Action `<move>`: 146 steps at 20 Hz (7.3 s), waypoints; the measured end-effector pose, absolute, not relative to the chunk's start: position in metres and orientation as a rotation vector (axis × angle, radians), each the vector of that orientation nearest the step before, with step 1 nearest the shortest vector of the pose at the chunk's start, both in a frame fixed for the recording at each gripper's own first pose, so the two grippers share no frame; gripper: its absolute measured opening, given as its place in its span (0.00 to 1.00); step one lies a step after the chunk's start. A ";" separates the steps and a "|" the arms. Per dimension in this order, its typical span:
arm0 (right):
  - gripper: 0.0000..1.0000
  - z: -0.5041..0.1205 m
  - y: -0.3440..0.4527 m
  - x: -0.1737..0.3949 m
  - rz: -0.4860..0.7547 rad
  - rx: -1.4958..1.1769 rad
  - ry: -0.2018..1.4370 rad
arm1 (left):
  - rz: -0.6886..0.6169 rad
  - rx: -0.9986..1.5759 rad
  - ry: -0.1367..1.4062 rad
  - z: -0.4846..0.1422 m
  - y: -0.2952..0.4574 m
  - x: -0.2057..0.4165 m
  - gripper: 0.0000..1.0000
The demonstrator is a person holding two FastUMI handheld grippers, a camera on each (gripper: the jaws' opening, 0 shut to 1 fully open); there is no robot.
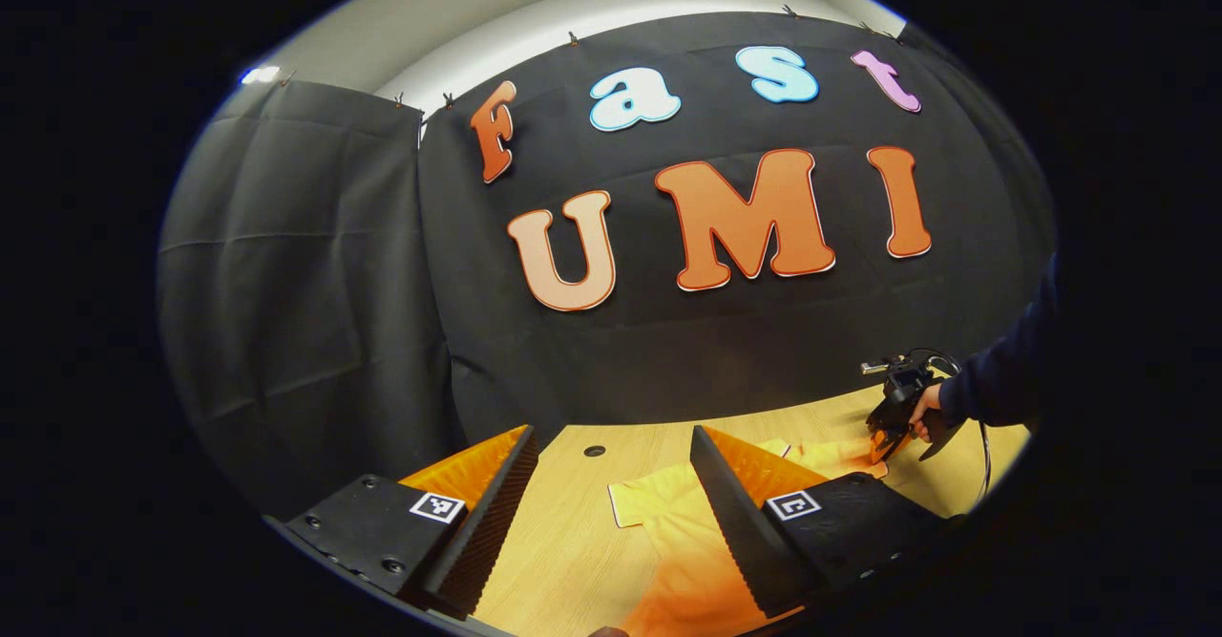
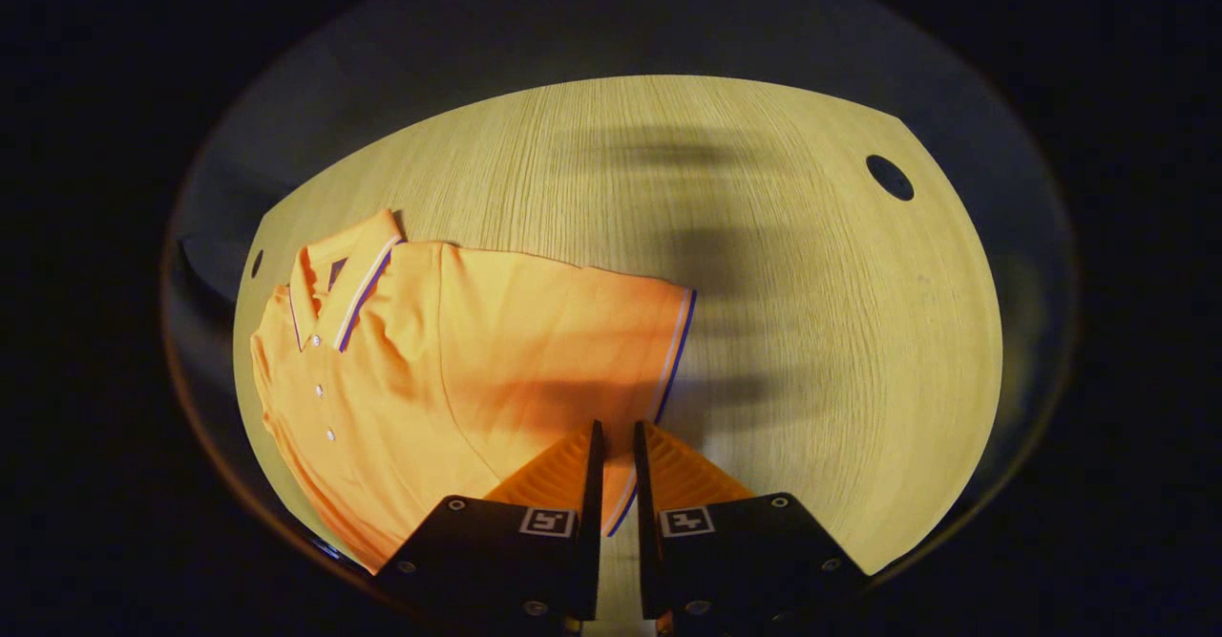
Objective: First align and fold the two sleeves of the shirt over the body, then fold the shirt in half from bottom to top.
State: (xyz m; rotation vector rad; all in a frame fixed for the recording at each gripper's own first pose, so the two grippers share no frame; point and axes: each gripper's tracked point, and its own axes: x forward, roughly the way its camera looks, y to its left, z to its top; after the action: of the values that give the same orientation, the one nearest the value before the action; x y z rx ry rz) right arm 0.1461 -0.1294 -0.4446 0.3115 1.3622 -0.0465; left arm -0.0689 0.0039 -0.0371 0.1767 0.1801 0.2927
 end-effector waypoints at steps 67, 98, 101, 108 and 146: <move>0.99 -0.194 -0.077 -0.087 -0.485 0.188 0.626 | 0.012 -0.106 1.441 -0.472 0.128 0.190 0.30; 0.99 -0.194 -0.077 -0.087 -0.514 0.172 0.577 | -0.532 -0.112 0.926 -0.322 -0.034 0.213 0.93; 0.99 -0.181 -0.075 -0.078 -0.467 0.132 0.532 | -0.480 -0.145 0.824 -0.283 -0.022 0.199 0.97; 0.99 -0.140 -0.073 -0.056 -0.304 0.023 0.343 | -0.310 -0.152 0.519 -0.184 0.011 0.142 0.97; 1.00 -0.374 -0.004 -0.209 0.147 0.119 0.995 | -0.048 -0.028 1.041 -0.381 0.022 -0.176 0.98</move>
State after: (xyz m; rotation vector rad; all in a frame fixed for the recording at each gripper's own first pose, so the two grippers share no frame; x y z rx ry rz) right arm -0.2091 -0.0037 -0.3735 0.1192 0.9946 0.1469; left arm -0.1756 0.0220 -0.3810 -0.0280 1.0412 -0.0482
